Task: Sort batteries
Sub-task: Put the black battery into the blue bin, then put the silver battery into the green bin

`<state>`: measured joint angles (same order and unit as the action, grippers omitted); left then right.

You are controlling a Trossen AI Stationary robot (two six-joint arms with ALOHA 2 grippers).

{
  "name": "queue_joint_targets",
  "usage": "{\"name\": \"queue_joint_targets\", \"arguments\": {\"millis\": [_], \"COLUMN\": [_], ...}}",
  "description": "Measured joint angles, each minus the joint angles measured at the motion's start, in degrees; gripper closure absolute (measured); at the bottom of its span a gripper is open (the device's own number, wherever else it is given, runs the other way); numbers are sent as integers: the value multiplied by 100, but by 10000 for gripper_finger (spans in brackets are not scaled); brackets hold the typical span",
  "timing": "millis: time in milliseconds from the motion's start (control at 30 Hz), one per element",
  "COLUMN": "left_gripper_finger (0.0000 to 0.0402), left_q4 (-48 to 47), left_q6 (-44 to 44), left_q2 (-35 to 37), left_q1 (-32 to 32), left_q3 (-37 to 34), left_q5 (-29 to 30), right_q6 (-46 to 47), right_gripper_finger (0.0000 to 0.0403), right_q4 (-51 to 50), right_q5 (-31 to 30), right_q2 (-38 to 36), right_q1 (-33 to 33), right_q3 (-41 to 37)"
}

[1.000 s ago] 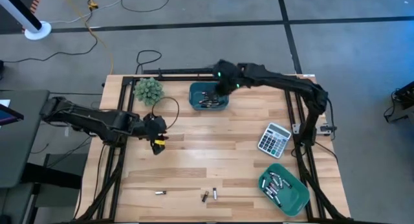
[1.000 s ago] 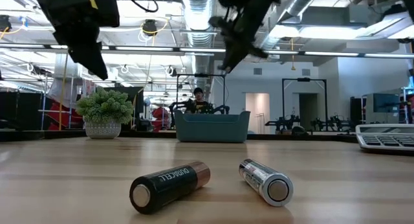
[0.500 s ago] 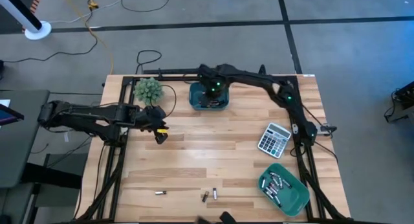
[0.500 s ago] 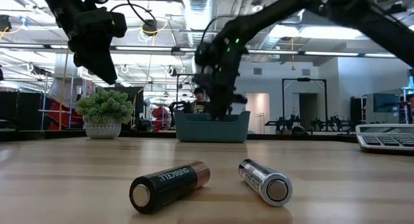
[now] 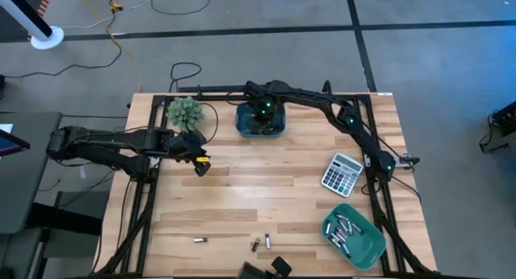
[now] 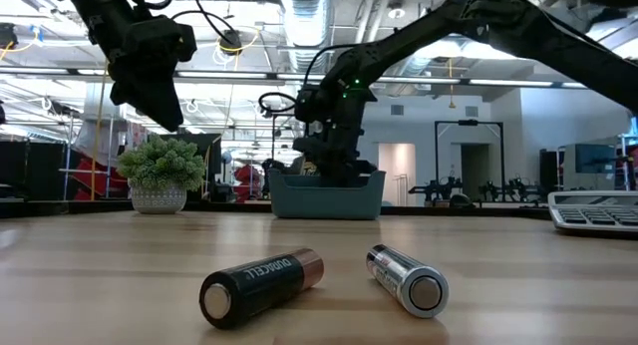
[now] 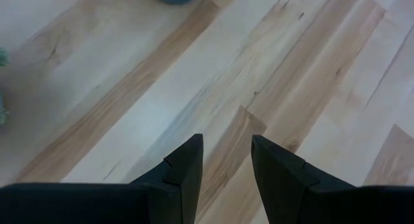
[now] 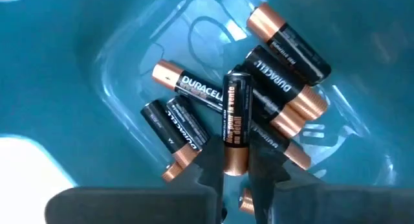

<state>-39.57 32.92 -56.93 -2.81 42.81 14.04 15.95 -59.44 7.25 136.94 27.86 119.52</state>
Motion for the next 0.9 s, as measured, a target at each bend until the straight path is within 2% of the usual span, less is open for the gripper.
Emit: {"name": "queue_joint_targets", "arguments": {"millis": [300, 467, 633, 900], "left_gripper_finger": [276, 276, 276, 276], "left_q4": [-3, -192, -516, -351], "left_q6": [73, -272, -749, -765], "left_q2": [-9, -54, -82, -84], "left_q1": [0, 0, 2, 286], "left_q3": [0, 0, 0, 0], "left_q5": [1, 7, 8, -90], "right_q6": [-87, -101, -98, -48], "right_gripper_finger": [296, 283, 281, 281], "right_q4": [-15, -55, -52, -198], "right_q5": [-7, -9, -9, -44], "right_q2": [-10, -188, -684, -1842], "right_q1": [40, 47, 45, -32], "right_q3": [0, 0, -2, -103]}}
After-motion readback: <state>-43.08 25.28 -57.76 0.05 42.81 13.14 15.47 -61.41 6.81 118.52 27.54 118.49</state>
